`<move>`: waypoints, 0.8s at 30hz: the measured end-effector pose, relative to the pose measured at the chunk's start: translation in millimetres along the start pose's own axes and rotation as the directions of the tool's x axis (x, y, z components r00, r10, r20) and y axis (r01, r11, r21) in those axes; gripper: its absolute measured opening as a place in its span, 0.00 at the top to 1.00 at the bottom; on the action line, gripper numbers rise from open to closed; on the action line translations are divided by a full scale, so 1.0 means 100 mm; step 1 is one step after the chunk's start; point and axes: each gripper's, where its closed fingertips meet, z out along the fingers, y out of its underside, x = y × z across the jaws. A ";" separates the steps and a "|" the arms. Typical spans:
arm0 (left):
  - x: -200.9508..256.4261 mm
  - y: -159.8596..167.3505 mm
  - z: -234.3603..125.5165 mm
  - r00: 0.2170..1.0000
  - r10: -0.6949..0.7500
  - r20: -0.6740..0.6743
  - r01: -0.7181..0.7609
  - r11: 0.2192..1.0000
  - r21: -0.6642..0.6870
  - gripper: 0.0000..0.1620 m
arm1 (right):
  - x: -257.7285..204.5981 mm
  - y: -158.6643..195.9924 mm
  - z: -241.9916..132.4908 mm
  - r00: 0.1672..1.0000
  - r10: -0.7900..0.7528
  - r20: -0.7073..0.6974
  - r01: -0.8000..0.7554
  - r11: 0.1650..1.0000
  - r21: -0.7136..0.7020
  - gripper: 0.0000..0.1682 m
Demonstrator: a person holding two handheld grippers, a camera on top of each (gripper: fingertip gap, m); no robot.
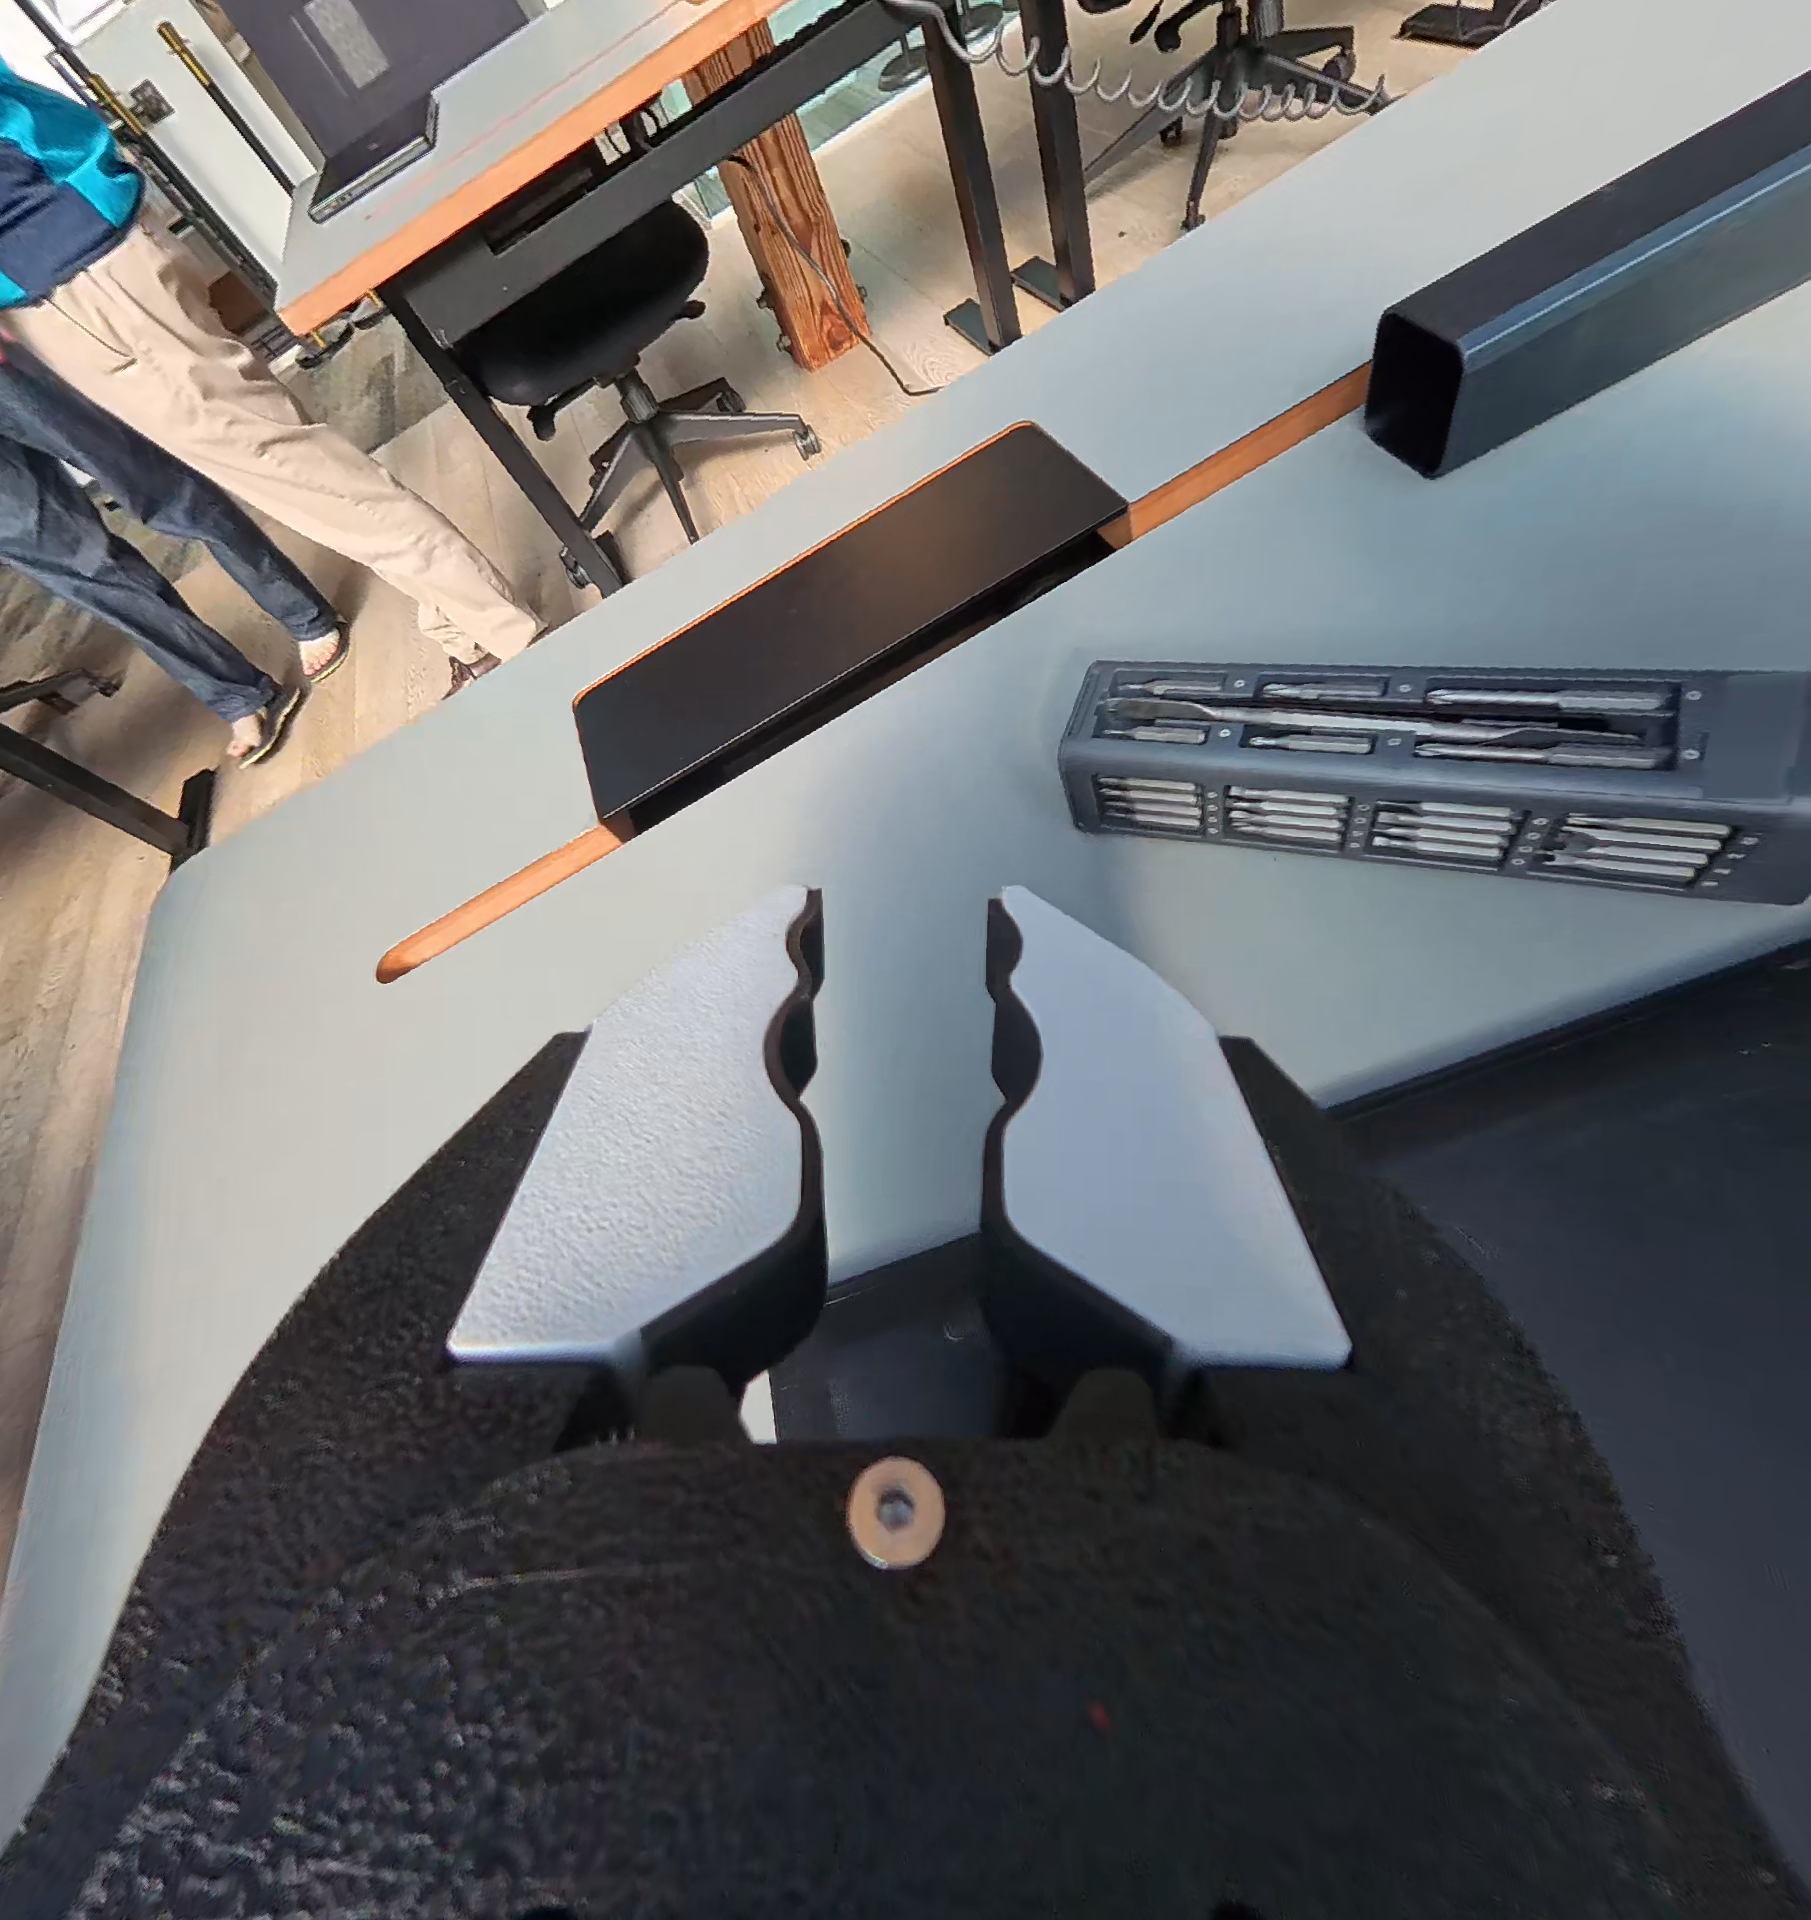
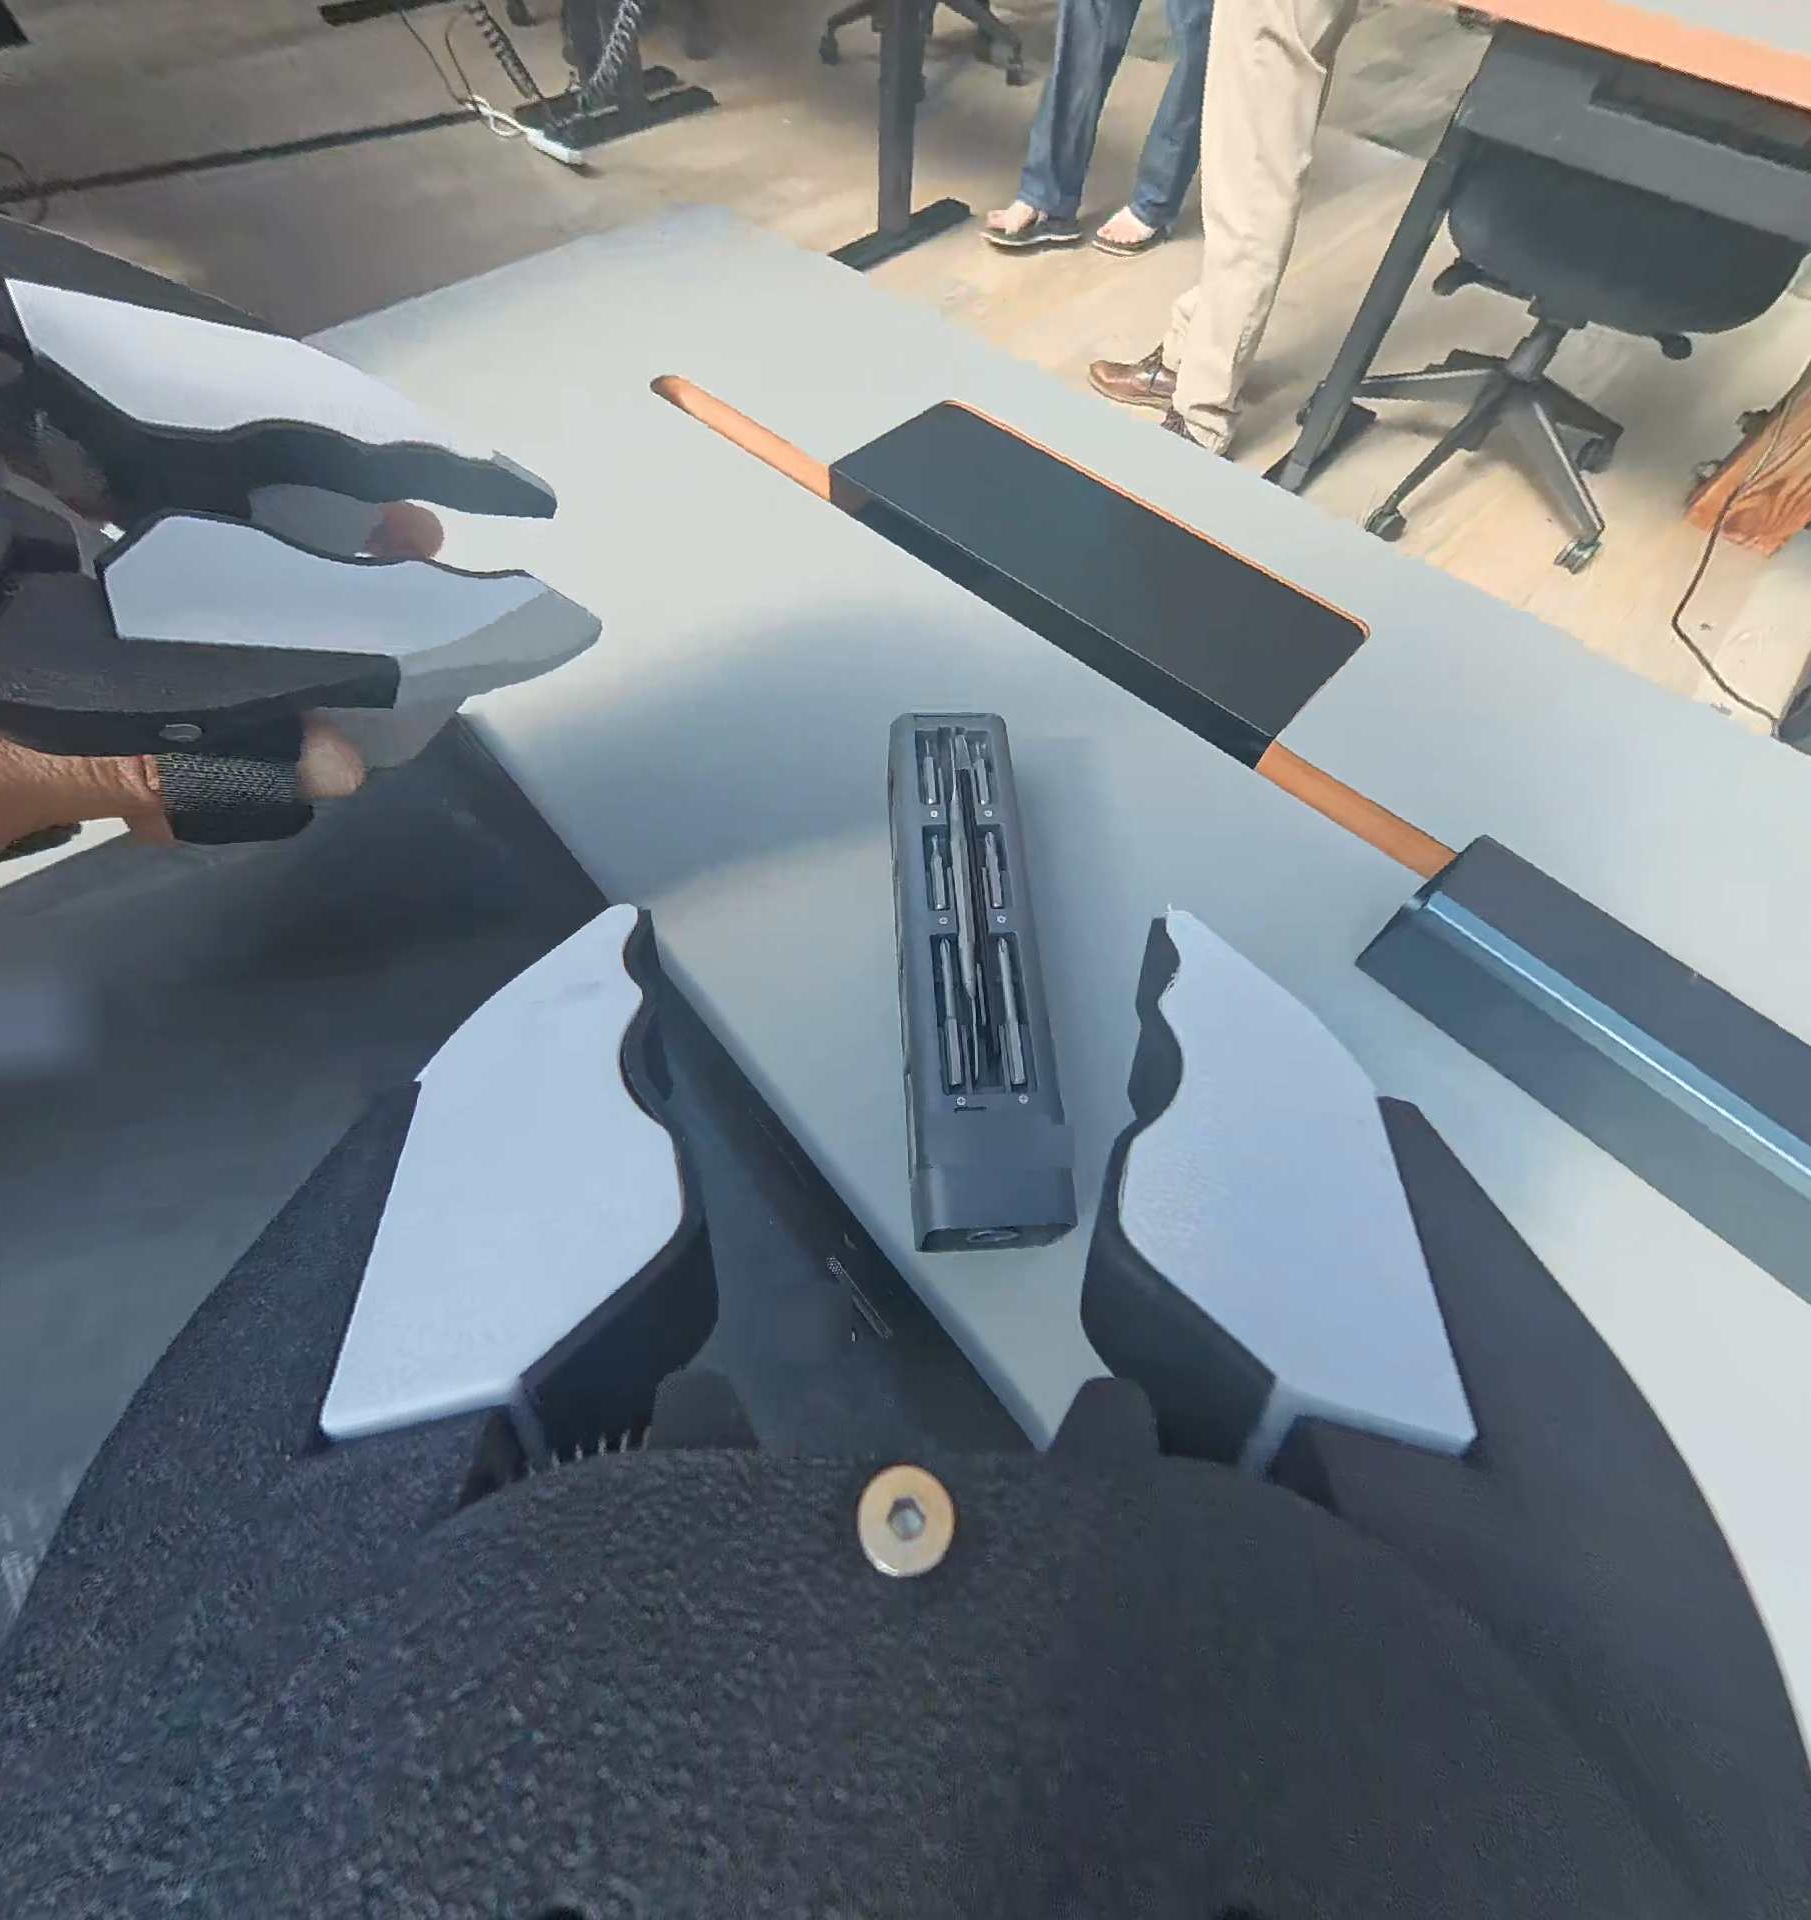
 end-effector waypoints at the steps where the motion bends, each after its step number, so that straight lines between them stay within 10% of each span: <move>1: 0.07 0.01 0.00 0.999 0.004 -0.033 -0.004 1.000 -0.006 0.79 | 0.00 0.04 0.01 0.999 -0.036 -0.007 0.036 0.999 -0.006 0.47; 9: 0.39 0.08 0.06 0.988 0.075 -0.136 -0.083 0.995 -0.050 0.71 | -0.08 0.29 0.09 0.994 -0.108 0.007 0.108 0.991 -0.074 0.49; 24: 0.94 -0.05 -0.09 0.905 0.034 -0.424 -0.025 0.999 0.027 0.98 | -0.09 0.33 0.06 0.998 -0.054 0.032 0.055 0.998 -0.040 0.54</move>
